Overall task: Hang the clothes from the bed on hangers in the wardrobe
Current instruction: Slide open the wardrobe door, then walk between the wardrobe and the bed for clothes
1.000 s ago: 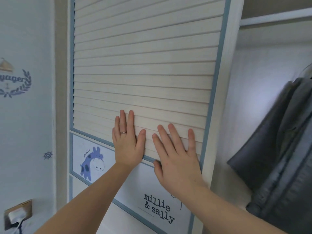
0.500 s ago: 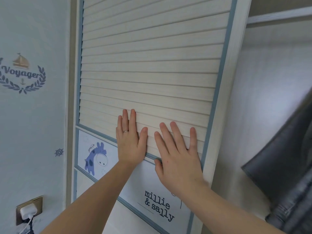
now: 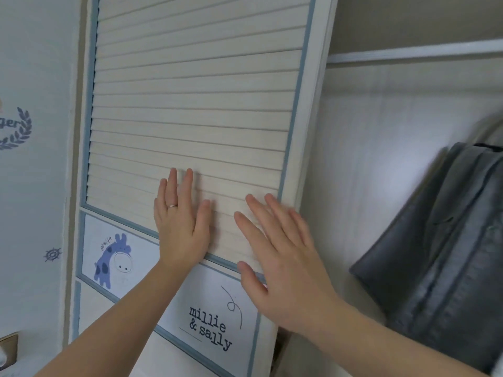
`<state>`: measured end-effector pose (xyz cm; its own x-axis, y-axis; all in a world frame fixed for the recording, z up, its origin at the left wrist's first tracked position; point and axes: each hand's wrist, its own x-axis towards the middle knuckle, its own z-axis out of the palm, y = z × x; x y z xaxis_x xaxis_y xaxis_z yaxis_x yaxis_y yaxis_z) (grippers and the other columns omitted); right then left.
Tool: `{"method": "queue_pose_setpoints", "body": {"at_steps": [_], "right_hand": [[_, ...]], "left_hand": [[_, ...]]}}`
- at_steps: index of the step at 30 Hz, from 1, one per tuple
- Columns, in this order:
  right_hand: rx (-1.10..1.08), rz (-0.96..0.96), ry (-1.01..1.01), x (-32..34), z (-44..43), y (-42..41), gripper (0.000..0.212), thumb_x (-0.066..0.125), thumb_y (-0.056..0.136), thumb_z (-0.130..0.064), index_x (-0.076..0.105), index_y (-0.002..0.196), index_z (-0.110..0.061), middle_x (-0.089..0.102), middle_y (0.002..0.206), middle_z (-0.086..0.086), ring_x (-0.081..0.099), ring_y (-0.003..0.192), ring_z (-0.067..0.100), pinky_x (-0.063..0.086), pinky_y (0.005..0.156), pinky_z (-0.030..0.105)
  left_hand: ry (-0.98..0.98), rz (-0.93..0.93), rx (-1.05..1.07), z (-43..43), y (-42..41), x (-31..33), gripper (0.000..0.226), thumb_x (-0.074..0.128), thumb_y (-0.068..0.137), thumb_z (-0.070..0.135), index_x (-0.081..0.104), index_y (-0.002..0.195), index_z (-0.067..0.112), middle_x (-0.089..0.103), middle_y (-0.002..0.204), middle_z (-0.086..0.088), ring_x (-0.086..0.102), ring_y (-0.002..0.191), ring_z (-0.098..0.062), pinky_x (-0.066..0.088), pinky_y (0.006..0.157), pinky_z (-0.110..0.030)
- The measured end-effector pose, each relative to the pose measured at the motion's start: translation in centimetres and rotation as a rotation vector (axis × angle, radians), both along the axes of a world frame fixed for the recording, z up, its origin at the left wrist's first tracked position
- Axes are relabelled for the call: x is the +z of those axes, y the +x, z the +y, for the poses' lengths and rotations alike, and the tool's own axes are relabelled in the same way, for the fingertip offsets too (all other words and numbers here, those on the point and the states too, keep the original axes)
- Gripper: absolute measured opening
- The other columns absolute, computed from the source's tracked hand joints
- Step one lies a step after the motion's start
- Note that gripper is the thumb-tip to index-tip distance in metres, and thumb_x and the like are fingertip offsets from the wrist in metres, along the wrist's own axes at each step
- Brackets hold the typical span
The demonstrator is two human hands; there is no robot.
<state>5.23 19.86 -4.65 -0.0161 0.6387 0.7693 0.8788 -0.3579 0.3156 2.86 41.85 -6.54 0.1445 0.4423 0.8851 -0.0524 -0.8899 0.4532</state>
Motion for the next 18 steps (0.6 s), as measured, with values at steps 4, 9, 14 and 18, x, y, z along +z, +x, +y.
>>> {"method": "queue_pose_setpoints", "body": {"at_steps": [4,9,14,18], "right_hand": [[-0.117,-0.066,0.051,3.8,-8.2,2.1,0.062,0.046,0.093,-0.04,0.037,0.149,-0.016,0.021,0.161,0.003,0.013,0.15,0.024,0.02,0.117,0.052],[-0.367,-0.15,0.09,7.5,-19.2,5.2,0.063,0.048,0.091,-0.041,0.04,0.148,-0.015,0.026,0.16,0.006,0.019,0.149,0.028,0.026,0.113,0.055],[-0.544,-0.178,0.114,10.6,-29.3,7.4,0.062,0.046,0.091,-0.042,0.039,0.148,-0.017,0.027,0.159,0.004,0.018,0.149,0.026,0.023,0.116,0.052],[-0.669,-0.184,0.128,13.6,-35.7,8.9,0.062,0.042,0.091,-0.044,0.039,0.148,-0.017,0.032,0.157,0.004,0.023,0.147,0.025,0.025,0.115,0.049]], "left_hand": [[0.329,-0.027,-0.08,-8.4,-0.6,5.0,0.064,0.036,0.099,0.046,0.024,0.158,0.023,0.011,0.167,-0.005,0.0,0.154,-0.027,0.008,0.123,-0.051],[0.64,-0.011,-0.099,-18.9,1.5,9.9,0.066,0.046,0.094,0.045,0.032,0.155,0.022,0.017,0.166,-0.008,0.007,0.154,-0.034,0.012,0.119,-0.061],[0.764,0.009,-0.155,-27.8,7.5,13.1,0.066,0.046,0.095,0.05,0.032,0.155,0.025,0.016,0.167,-0.003,0.006,0.154,-0.029,0.008,0.123,-0.054],[0.762,0.041,-0.264,-33.4,12.6,15.4,0.066,0.041,0.096,0.055,0.033,0.155,0.027,0.019,0.166,0.0,0.011,0.154,-0.028,0.018,0.12,-0.056]]}}
